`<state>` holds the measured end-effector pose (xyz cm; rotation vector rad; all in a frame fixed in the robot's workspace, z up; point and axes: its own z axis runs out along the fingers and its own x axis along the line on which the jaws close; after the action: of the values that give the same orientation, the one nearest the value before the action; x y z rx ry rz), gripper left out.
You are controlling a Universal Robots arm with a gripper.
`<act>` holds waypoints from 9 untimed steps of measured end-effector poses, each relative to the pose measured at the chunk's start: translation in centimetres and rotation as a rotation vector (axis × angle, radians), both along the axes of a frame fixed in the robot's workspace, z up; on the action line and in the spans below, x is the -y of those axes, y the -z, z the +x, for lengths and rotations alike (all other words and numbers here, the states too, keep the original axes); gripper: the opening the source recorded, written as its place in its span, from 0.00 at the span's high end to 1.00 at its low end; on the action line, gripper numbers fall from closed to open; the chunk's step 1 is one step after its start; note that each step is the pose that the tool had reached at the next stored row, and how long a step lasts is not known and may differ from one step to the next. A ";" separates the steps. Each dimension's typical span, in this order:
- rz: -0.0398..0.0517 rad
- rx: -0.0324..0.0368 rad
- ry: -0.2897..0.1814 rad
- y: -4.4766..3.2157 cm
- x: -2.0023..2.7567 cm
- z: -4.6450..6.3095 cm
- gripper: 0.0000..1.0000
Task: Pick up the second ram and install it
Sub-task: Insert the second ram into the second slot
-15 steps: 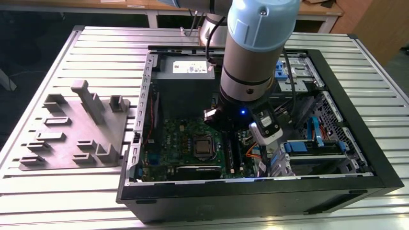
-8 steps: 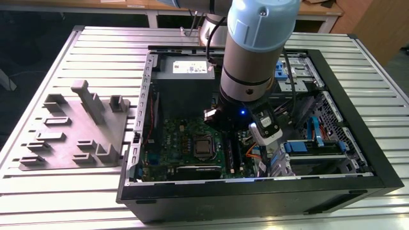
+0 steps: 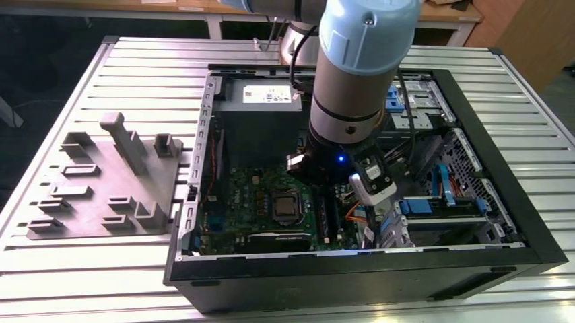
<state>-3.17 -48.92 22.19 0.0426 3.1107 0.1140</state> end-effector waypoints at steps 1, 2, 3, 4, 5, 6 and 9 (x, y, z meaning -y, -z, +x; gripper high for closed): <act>0.0000 0.0000 0.000 0.04 0.00 0.0 0.89; 0.0000 0.0000 0.000 0.07 0.00 0.0 0.89; 0.0000 0.0000 0.000 0.10 0.00 0.0 0.89; -0.0001 0.0000 0.000 0.10 0.00 0.0 0.89; -0.0002 -0.0001 0.000 0.10 0.00 0.0 0.89; -0.0001 -0.0001 0.000 0.11 0.00 0.0 0.89; 0.0000 0.0000 0.000 0.12 0.00 0.0 0.89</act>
<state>-3.17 -48.92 22.07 0.0426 3.1108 0.1140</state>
